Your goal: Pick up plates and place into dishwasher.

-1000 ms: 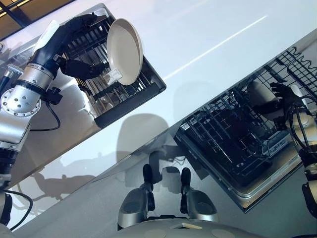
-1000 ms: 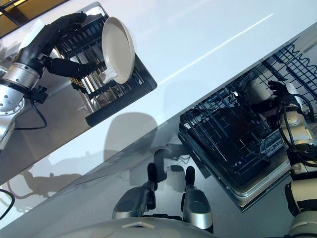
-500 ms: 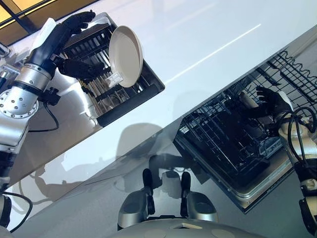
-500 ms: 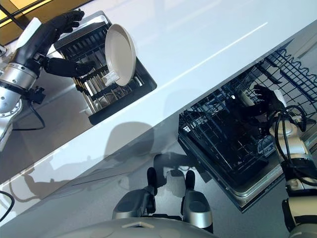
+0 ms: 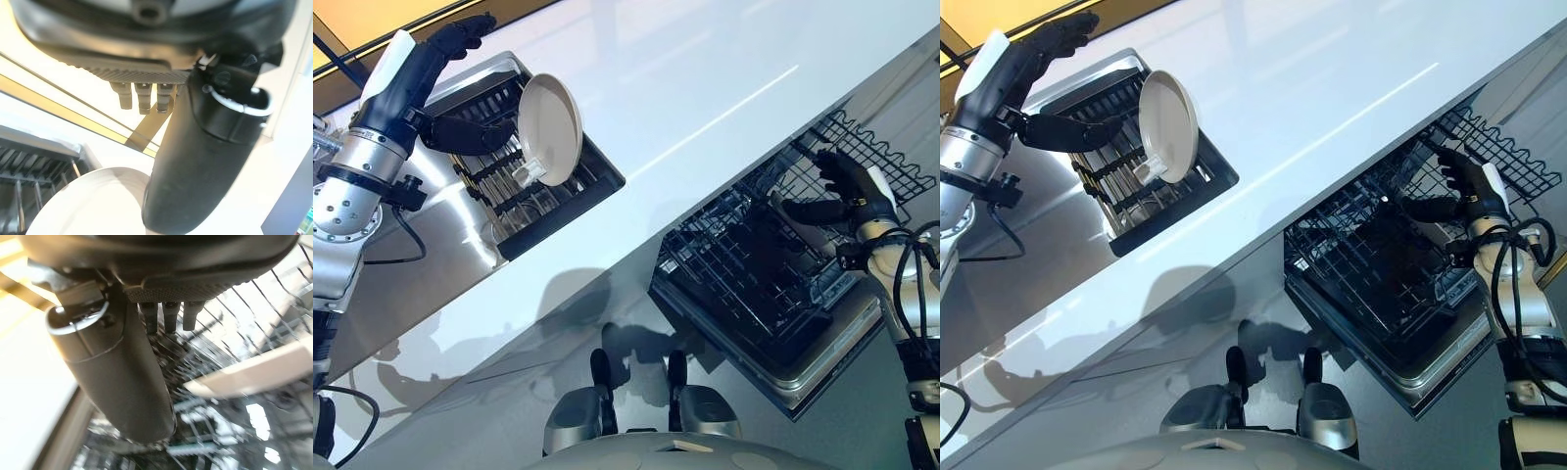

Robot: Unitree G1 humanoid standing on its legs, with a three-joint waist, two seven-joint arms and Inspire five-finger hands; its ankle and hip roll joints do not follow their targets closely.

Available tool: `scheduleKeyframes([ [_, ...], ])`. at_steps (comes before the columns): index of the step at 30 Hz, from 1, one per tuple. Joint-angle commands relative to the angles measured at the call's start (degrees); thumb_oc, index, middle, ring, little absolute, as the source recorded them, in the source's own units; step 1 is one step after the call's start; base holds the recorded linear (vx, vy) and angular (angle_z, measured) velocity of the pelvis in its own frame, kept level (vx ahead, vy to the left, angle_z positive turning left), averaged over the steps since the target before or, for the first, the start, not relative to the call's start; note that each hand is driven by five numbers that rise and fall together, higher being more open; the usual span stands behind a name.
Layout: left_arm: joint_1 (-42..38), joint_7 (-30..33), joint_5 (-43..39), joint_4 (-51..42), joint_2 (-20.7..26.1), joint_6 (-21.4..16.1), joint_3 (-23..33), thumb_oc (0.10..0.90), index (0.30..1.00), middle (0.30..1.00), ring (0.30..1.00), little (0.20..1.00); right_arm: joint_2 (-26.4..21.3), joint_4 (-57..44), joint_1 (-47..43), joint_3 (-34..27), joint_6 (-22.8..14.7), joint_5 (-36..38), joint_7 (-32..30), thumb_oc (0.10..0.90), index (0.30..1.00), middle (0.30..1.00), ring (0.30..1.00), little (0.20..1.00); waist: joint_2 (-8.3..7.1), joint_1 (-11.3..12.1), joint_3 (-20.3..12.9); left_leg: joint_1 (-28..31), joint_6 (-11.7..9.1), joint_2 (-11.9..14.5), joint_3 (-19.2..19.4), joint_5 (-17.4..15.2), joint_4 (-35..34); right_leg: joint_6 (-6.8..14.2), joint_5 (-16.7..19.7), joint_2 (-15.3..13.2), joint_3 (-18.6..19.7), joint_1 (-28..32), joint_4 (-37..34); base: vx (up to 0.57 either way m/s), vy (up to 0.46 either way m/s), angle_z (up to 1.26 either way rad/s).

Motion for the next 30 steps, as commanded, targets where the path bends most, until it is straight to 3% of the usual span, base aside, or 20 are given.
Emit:
scheduleKeyframes([
  [1, -0.3, 2.9, 3.5, 2.2, 0.9, -4.6, 5.4, 0.800, 0.900, 0.900, 0.900, 0.900, -3.0, -5.5, 0.7, -4.0, -8.6, 0.1, -6.0, 0.800, 0.900, 0.900, 0.900, 0.900, -0.03, -1.8, -11.5, 3.7, 0.6, -2.9, 2.2, -7.0, 0.1, 0.9, -2.6, 3.9, -1.3, 1.4, 0.2, -0.04, 0.120, -0.08],
  [9, -4.0, -0.2, 9.0, 3.9, 4.2, -1.6, 2.7, 0.800, 0.900, 0.900, 0.900, 0.900, -0.7, -11.8, 2.5, -6.2, -12.9, 1.1, -6.8, 0.800, 0.900, 0.900, 0.900, 0.900, 0.72, -3.2, -13.0, 4.0, 1.3, -3.6, 2.5, -7.6, 0.1, 2.0, -1.8, 3.7, 0.4, 0.7, 0.2, -0.03, 0.103, -0.10],
  [17, -11.3, -3.1, 13.9, 9.3, 8.3, 0.7, -4.1, 0.800, 0.900, 0.900, 0.900, 0.900, -1.0, -16.5, 1.9, -2.9, -15.1, 2.8, 1.0, 0.800, 0.900, 0.900, 0.900, 0.900, 1.62, -4.6, -13.8, 3.9, 1.9, -4.2, 3.5, -8.0, 0.1, 2.6, -1.1, 3.5, 1.9, 0.0, 0.3, -0.01, 0.089, -0.12],
  [25, -24.1, -8.4, 25.2, 14.3, 12.0, 2.7, -18.0, 0.800, 0.900, 0.900, 0.900, 0.900, -2.1, -18.3, -0.6, 1.4, -14.7, 4.9, 3.7, 0.800, 0.900, 0.900, 0.900, 0.900, 2.67, -6.1, -14.1, 3.7, 2.6, -4.7, 4.6, -8.2, 0.1, 3.3, -0.2, 3.3, 3.4, -0.9, 0.5, 0.00, 0.073, -0.10],
  [30, -31.9, -8.0, 29.7, 18.8, 12.8, 3.2, -26.8, 0.800, 0.900, 0.900, 0.900, 0.900, -2.4, -18.8, -2.4, 3.1, -15.0, 5.7, 3.4, 0.800, 0.900, 0.900, 0.900, 0.900, 3.19, -7.1, -14.1, 3.5, 2.9, -5.0, 5.3, -8.3, 0.1, 3.8, 0.4, 3.3, 4.8, -1.8, 0.8, 0.01, 0.074, -0.11],
])
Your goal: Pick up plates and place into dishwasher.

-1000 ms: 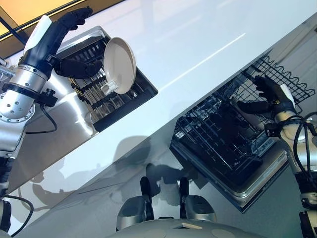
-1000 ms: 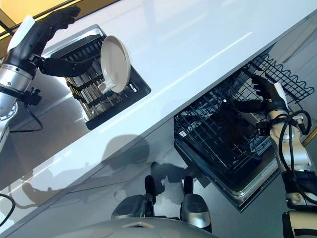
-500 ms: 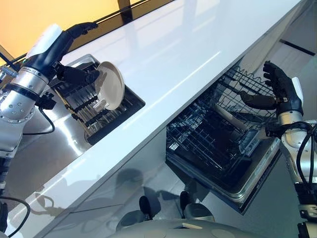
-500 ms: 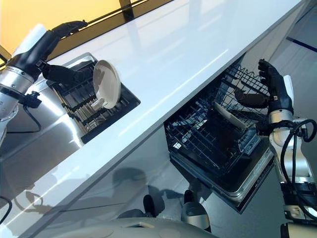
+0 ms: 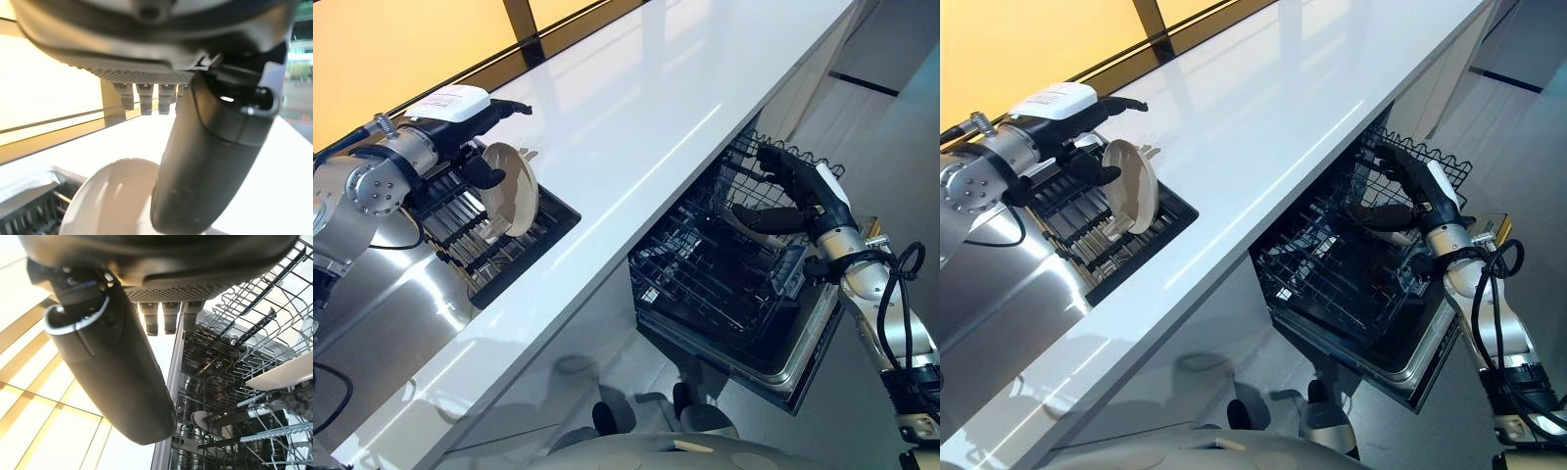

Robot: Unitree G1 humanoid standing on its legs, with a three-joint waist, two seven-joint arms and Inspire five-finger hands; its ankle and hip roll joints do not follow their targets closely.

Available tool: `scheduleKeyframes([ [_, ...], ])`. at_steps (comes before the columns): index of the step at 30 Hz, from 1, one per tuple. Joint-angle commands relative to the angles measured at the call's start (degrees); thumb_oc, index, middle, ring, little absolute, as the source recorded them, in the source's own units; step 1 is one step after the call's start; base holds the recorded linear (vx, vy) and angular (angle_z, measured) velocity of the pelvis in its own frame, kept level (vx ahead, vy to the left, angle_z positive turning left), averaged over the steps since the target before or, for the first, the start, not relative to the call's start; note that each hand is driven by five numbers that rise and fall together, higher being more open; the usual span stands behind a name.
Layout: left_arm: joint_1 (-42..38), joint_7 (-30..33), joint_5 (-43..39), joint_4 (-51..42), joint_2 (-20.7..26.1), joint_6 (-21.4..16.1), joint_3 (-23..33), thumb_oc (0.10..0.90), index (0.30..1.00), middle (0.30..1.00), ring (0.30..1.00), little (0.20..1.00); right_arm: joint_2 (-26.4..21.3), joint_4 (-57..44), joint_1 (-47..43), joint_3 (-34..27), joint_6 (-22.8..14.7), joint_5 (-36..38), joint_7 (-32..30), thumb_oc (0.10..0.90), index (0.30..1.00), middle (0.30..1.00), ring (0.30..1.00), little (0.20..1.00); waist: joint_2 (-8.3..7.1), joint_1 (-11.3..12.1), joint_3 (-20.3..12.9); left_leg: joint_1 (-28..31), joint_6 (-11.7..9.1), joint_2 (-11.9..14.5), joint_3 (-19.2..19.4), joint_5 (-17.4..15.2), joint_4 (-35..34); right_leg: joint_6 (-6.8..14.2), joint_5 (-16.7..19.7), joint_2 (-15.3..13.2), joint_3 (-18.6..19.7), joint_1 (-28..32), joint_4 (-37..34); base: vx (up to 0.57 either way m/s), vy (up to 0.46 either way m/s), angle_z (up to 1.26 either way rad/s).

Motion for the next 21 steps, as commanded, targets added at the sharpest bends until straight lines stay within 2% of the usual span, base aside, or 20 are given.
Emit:
scheduleKeyframes([
  [1, -12.6, 3.2, 2.9, 6.0, 4.1, 0.5, -1.1, 0.800, 0.900, 0.900, 0.900, 0.900, -5.6, -5.4, -8.4, -2.2, -7.6, 2.3, -1.7, 0.800, 0.900, 0.900, 0.900, 0.900, 1.78, -0.7, -5.1, 2.2, 2.8, -4.7, 0.1, -6.3, 0.2, 3.3, 0.1, 3.2, -1.3, -0.2, 0.8, 0.02, 0.064, -0.09],
  [6, -16.1, 1.6, 6.9, 8.1, 3.1, 0.6, -5.6, 0.800, 0.900, 0.900, 0.900, 0.900, -5.8, -6.1, -7.6, -2.9, -8.6, 3.0, -0.9, 0.800, 0.900, 0.900, 0.900, 0.900, 1.81, -1.6, -5.2, 2.0, 3.1, -4.8, 0.9, -6.5, 0.2, 3.7, 0.5, 3.2, -0.3, -1.0, 1.3, 0.03, 0.055, -0.11],
  [11, -20.4, -3.6, 15.1, 10.3, 3.4, -0.6, -11.9, 0.800, 0.900, 0.900, 0.900, 0.900, -6.4, -6.5, -8.0, -2.9, -8.9, 3.8, 0.2, 0.800, 0.900, 0.900, 0.900, 0.900, 2.02, -2.4, -5.0, 2.0, 3.4, -5.1, 1.2, -7.0, 0.2, 4.2, 0.8, 3.2, 0.5, -1.3, 1.1, 0.02, 0.042, -0.16],
  [15, -25.5, -10.6, 13.4, 9.8, 4.4, -1.3, -18.3, 0.800, 0.900, 0.900, 0.900, 0.900, -7.3, -6.7, -8.9, -2.5, -8.5, 4.8, -0.2, 0.800, 0.900, 0.900, 0.900, 0.900, 2.23, -2.4, -5.0, 1.6, 3.4, -5.1, 1.5, -6.7, 0.2, 4.4, 1.3, 3.1, 0.9, -1.9, 1.1, -0.01, 0.015, -0.10],
  [18, -27.0, -14.0, 13.6, 8.7, 4.7, -1.5, -20.2, 0.800, 0.900, 0.900, 0.900, 0.900, -7.2, -6.9, -8.7, -2.6, -8.8, 4.8, -0.6, 0.800, 0.900, 0.900, 0.900, 0.900, 2.21, -2.4, -4.9, 1.7, 3.3, -5.0, 1.5, -6.7, 0.2, 4.4, 1.4, 3.1, 0.7, -1.8, 1.0, -0.01, 0.002, -0.06],
  [19, -27.6, -18.2, 13.5, 8.2, 5.1, -1.5, -21.8, 0.800, 0.900, 0.900, 0.900, 0.900, -7.3, -7.0, -8.7, -2.7, -8.6, 5.0, -1.0, 0.800, 0.900, 0.900, 0.900, 0.900, 2.28, -2.2, -5.0, 1.5, 3.4, -5.1, 1.4, -6.7, 0.2, 4.5, 1.4, 3.0, 0.6, -1.9, 1.0, -0.03, -0.015, -0.04],
  [21, -27.3, -21.0, 14.4, 7.8, 5.8, -1.4, -22.7, 0.800, 0.900, 0.900, 0.900, 0.900, -7.5, -6.9, -8.4, -3.1, -8.7, 5.2, -1.1, 0.800, 0.900, 0.900, 0.900, 0.900, 2.24, -2.0, -4.9, 1.5, 3.4, -5.1, 1.0, -6.7, 0.2, 4.5, 1.4, 3.0, 0.5, -1.9, 1.0, 0.00, 0.000, 0.00],
])
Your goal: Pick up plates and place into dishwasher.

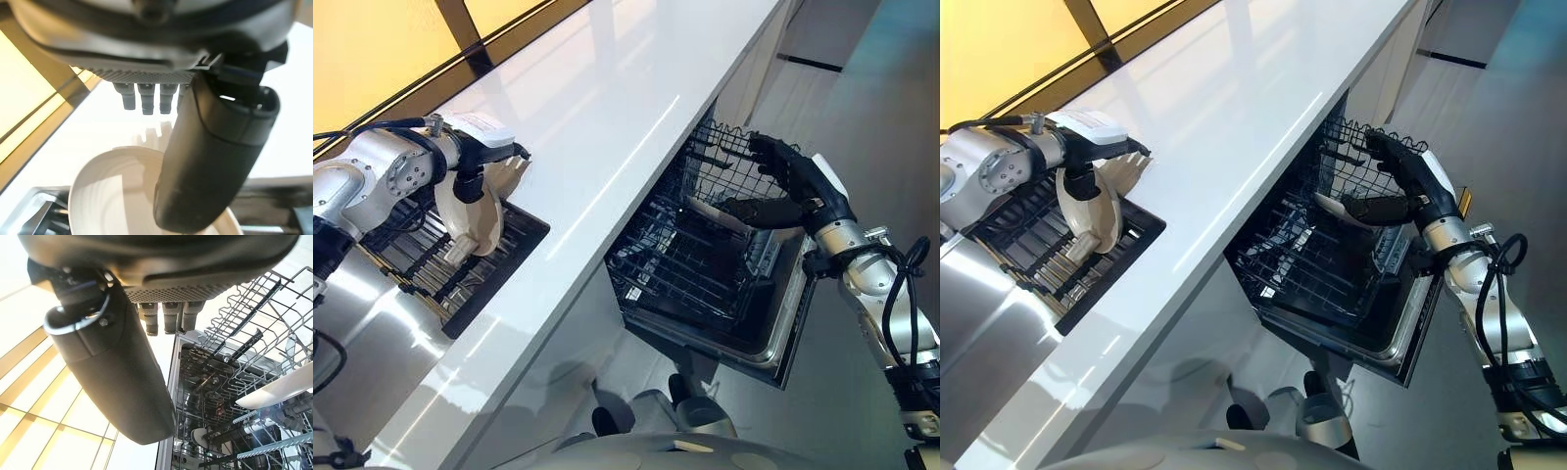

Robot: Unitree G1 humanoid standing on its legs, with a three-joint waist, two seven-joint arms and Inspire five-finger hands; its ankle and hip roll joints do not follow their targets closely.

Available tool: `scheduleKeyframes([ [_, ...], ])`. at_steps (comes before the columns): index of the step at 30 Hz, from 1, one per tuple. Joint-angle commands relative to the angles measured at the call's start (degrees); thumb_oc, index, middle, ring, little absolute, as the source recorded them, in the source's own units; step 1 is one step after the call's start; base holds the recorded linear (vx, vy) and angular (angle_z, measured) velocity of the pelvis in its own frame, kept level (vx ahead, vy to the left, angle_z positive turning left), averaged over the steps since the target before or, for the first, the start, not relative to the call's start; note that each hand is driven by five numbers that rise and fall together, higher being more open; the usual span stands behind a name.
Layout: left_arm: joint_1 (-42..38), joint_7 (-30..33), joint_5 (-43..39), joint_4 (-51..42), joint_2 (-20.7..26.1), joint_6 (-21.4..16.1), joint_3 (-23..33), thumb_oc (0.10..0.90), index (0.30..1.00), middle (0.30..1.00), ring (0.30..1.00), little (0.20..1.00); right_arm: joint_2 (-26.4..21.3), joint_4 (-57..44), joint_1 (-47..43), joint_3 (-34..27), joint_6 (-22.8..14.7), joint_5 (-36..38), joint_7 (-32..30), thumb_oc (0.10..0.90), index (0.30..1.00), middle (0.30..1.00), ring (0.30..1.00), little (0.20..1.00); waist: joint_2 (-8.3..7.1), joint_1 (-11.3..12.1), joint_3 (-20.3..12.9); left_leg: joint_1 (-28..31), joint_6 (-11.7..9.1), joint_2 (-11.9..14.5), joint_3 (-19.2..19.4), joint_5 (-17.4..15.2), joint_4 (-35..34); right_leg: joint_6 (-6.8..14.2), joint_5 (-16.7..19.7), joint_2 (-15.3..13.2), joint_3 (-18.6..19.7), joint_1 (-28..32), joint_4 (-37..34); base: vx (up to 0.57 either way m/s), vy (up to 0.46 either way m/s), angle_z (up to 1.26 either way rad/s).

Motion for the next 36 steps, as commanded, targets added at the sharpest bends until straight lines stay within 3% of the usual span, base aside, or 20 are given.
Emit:
scheduleKeyframes([
  [1, -9.3, -5.4, 1.7, 2.3, 6.0, 1.7, -1.7, 0.800, 0.900, 0.900, 0.900, 0.900, -5.9, -5.5, -7.9, -4.0, -7.4, 2.8, -2.0, 0.800, 0.900, 0.900, 0.900, 0.900, 2.31, 1.4, -4.9, 1.3, 3.5, -5.0, -2.4, -5.7, 0.4, 4.3, 0.6, 2.8, -3.1, -0.2, 1.0, 0.00, 0.000, 0.00],
  [2, -9.2, -6.9, 2.5, 2.1, 6.5, 2.0, -2.0, 0.709, 0.822, 0.822, 0.822, 0.809, -5.9, -5.5, -7.9, -4.1, -7.4, 2.6, -2.3, 0.800, 0.900, 0.900, 0.900, 0.900, 2.26, 1.7, -4.9, 1.1, 3.4, -5.0, -2.4, -5.5, 0.4, 4.2, 0.9, 2.8, -3.0, -0.4, 0.9, 0.00, 0.000, 0.00],
  [3, -8.9, -8.1, 3.8, 2.2, 7.0, 2.2, -2.4, 0.674, 0.792, 0.792, 0.792, 0.774, -6.0, -5.5, -8.1, -4.1, -7.3, 2.8, -2.6, 0.800, 0.900, 0.900, 0.900, 0.900, 2.27, 1.9, -4.9, 1.1, 3.4, -5.0, -2.6, -5.5, 0.4, 4.2, 0.9, 2.8, -3.0, -0.4, 0.9, -0.04, -0.015, 0.01],
  [4, -8.8, -8.5, 4.3, 2.5, 7.3, 1.8, -2.6, 0.375, 0.535, 0.535, 0.535, 0.475, -6.1, -5.5, -8.1, -4.0, -7.3, 2.8, -2.7, 0.800, 0.900, 0.900, 0.900, 0.900, 2.32, 2.0, -4.8, 1.1, 3.4, -5.0, -2.7, -5.5, 0.4, 4.2, 0.9, 2.8, -3.1, -0.3, 0.8, 0.00, 0.000, 0.00],
  [5, -8.9, -8.8, 4.5, 2.4, 7.5, 1.8, -2.8, 0.339, 0.505, 0.505, 0.505, 0.439, -6.2, -5.6, -8.1, -4.0, -7.2, 2.8, -2.8, 0.800, 0.900, 0.900, 0.900, 0.900, 2.35, 2.0, -4.9, 1.1, 3.4, -5.0, -2.7, -5.5, 0.4, 4.2, 0.9, 2.8, -3.1, -0.3, 0.8, 0.00, 0.000, 0.00],
  [8, -10.3, -9.9, 5.5, 1.5, 9.0, 1.3, -4.6, 0.100, 0.300, 0.300, 0.300, 0.200, -6.5, -5.8, -8.0, -4.3, -7.1, 3.2, -3.0, 0.800, 0.900, 0.900, 0.900, 0.900, 2.36, 2.5, -4.9, 1.1, 3.4, -5.0, -3.0, -5.4, 0.4, 4.1, 0.7, 2.9, -3.5, -0.1, 0.8, 0.00, 0.000, 0.00],
  [20, -7.9, -10.7, 8.5, -1.8, 10.5, 0.5, -3.0, 0.100, 0.300, 0.300, 0.300, 0.200, -7.0, -5.9, -8.9, -4.8, -7.0, 3.9, -4.4, 0.800, 0.900, 0.900, 0.900, 0.900, 1.36, 4.3, -5.3, 1.0, 3.3, -4.8, -4.8, -5.3, 0.4, 3.4, -0.1, 3.0, -5.2, 0.9, 0.7, -0.01, -0.012, 0.04],
  [27, -4.9, -5.8, 9.5, -2.7, 10.4, 0.3, 0.4, 0.100, 0.300, 0.300, 0.300, 0.200, -6.8, -6.1, -9.5, -4.6, -7.6, 3.7, -4.9, 0.800, 0.900, 0.900, 0.900, 0.900, 0.75, 5.0, -5.8, 0.8, 3.2, -4.7, -5.7, -5.1, 0.4, 2.9, -0.5, 3.2, -6.1, 1.2, 0.6, -0.01, -0.031, 0.07],
  [32, -3.5, 3.7, 9.7, -2.5, 9.8, 1.7, 3.1, 0.100, 0.300, 0.300, 0.300, 0.200, -7.5, -6.1, -11.0, -4.5, -9.1, 2.3, -8.4, 0.800, 0.900, 0.900, 0.900, 0.900, 0.44, 5.2, -6.0, 0.7, 3.1, -4.6, -6.2, -5.0, 0.4, 2.6, -0.7, 3.3, -6.2, 1.4, 0.5, 0.00, 0.000, 0.00],
  [36, -2.9, 16.3, 5.1, -2.0, 9.5, 5.3, 7.4, 0.100, 0.300, 0.300, 0.300, 0.200, -7.9, -6.8, -12.7, -6.5, -13.4, 2.3, -12.3, 0.800, 0.900, 0.900, 0.900, 0.900, 0.10, 5.4, -6.4, 0.7, 2.9, -4.5, -6.3, -5.0, 0.4, 2.4, -0.7, 3.5, -6.1, 1.5, 0.3, 0.00, 0.000, 0.00],
])
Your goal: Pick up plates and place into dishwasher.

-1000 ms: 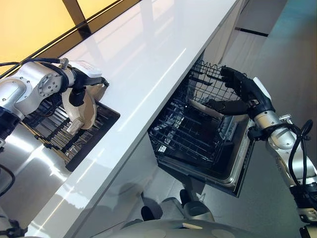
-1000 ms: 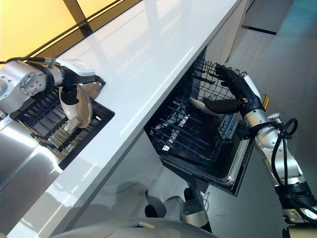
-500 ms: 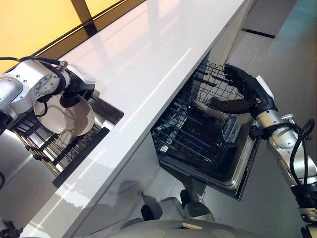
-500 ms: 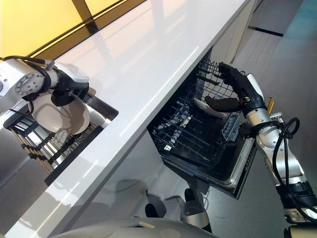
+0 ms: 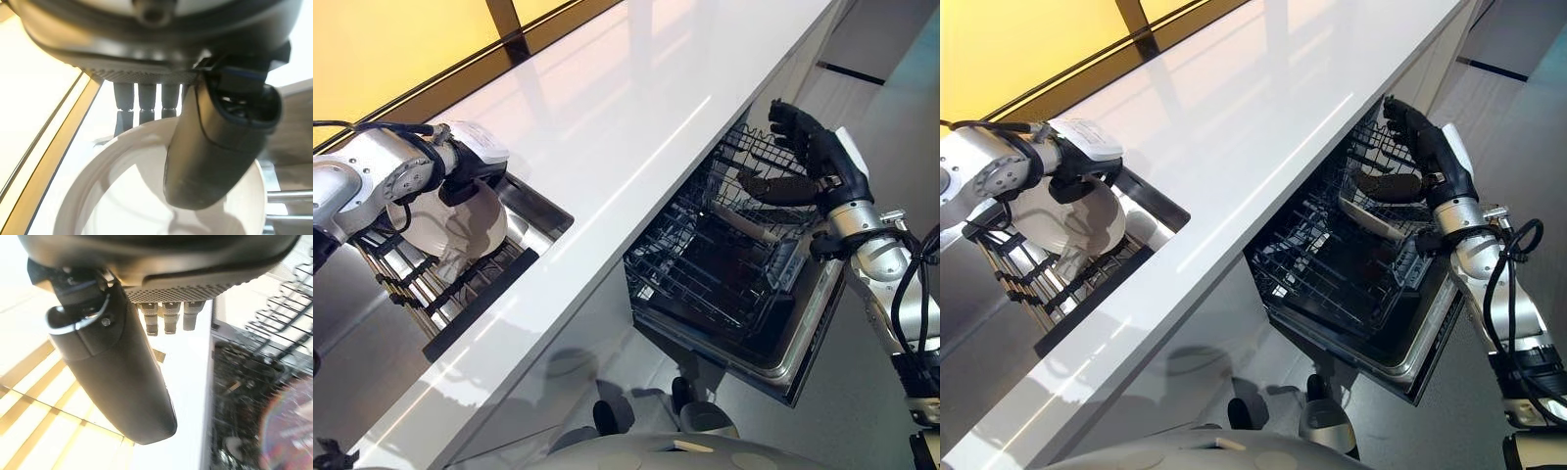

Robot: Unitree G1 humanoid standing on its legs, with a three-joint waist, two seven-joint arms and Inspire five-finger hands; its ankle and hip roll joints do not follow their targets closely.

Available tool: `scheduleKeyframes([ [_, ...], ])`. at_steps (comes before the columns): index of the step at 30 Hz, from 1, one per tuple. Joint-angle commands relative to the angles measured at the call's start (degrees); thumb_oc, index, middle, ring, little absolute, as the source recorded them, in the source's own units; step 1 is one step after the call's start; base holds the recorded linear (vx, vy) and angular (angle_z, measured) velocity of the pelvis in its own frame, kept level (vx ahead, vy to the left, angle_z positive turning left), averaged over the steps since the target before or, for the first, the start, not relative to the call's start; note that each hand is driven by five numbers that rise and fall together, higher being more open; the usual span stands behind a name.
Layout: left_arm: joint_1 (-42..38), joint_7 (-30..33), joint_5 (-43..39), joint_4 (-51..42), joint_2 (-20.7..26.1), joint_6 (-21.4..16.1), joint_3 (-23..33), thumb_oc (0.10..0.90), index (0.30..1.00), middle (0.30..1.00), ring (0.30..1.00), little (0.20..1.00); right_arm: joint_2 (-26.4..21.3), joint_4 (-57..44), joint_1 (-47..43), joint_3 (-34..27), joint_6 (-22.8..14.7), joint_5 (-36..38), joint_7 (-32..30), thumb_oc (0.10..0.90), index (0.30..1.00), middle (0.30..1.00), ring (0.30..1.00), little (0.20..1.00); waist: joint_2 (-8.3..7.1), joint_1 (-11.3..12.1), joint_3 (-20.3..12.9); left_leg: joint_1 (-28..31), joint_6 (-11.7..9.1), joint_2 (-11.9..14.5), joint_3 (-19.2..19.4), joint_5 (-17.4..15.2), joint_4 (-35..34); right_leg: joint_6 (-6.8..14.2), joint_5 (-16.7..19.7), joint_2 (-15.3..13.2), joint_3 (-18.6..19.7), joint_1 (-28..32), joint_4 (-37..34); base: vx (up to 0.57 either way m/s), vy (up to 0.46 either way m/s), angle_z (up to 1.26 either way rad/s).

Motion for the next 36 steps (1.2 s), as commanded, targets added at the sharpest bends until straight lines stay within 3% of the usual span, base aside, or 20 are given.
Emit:
scheduleKeyframes([
  [1, -2.3, 14.7, -2.6, 3.1, 4.6, 6.7, 11.9, 0.100, 0.300, 0.300, 0.300, 0.200, -5.5, -6.6, -8.6, -6.8, -11.0, 1.0, -4.1, 0.800, 0.900, 0.900, 0.900, 0.900, -0.07, 0.7, -6.5, 1.4, 2.9, -4.4, -2.1, -5.3, 0.1, 2.5, -0.7, 3.6, -1.9, 1.2, 0.3, 0.00, 0.000, 0.00],
  [5, 3.9, 28.1, -6.6, 2.2, 5.2, 6.9, 22.4, 0.100, 0.300, 0.300, 0.300, 0.200, -4.3, -8.6, -8.4, -10.2, -13.0, 7.8, -1.1, 0.800, 0.900, 0.900, 0.900, 0.900, -1.08, 2.1, -6.9, 1.5, 2.8, -4.3, -2.7, -5.5, 0.1, 2.3, -1.3, 3.6, -2.3, 1.6, 0.2, 0.01, -0.010, 0.01],
  [10, 16.5, 38.4, -4.0, -1.2, 6.0, 6.2, 37.8, 0.100, 0.300, 0.300, 0.300, 0.200, -2.2, -11.8, -9.1, -10.0, -10.9, 16.0, 6.1, 0.800, 0.900, 0.900, 0.900, 0.900, -1.46, 3.5, -7.6, 1.1, 2.5, -4.2, -3.1, -4.8, 0.1, 1.8, -1.2, 3.3, -3.2, 1.6, 0.2, 0.01, -0.022, 0.08],
  [16, 21.2, 44.2, -5.8, -5.8, 7.4, 7.1, 43.7, 0.100, 0.300, 0.300, 0.300, 0.200, -0.6, -13.8, -12.8, -4.8, -6.7, 18.2, 9.9, 0.800, 0.900, 0.900, 0.900, 0.900, -1.55, 5.0, -8.3, 1.0, 2.4, -4.3, -3.8, -4.7, 0.1, 1.4, -1.6, 3.1, -4.5, 2.0, 0.2, 0.01, -0.021, 0.11],
  [24, 19.5, 50.0, -7.0, -13.3, 2.6, 7.8, 43.1, 0.100, 0.300, 0.300, 0.300, 0.200, 4.3, -14.4, -19.4, 5.5, -0.3, 19.3, 11.3, 0.800, 0.900, 0.900, 0.900, 0.900, -1.96, 6.2, -8.7, 1.2, 2.4, -4.3, -5.1, -4.6, 0.1, 0.9, -2.1, 2.8, -5.9, 2.8, 0.2, -0.01, -0.023, 0.16],
  [36, 15.3, 54.0, -8.4, -18.5, -13.7, 4.0, 35.2, 0.100, 0.300, 0.300, 0.300, 0.200, 15.5, -11.2, -25.6, 16.3, 1.8, 16.3, 7.7, 0.800, 0.900, 0.900, 0.900, 0.900, -2.86, 7.2, -9.1, 1.7, 2.3, -4.2, -5.9, -4.6, 0.1, 0.4, -2.3, 2.9, -6.5, 3.3, 0.2, -0.01, -0.023, 0.06],
])
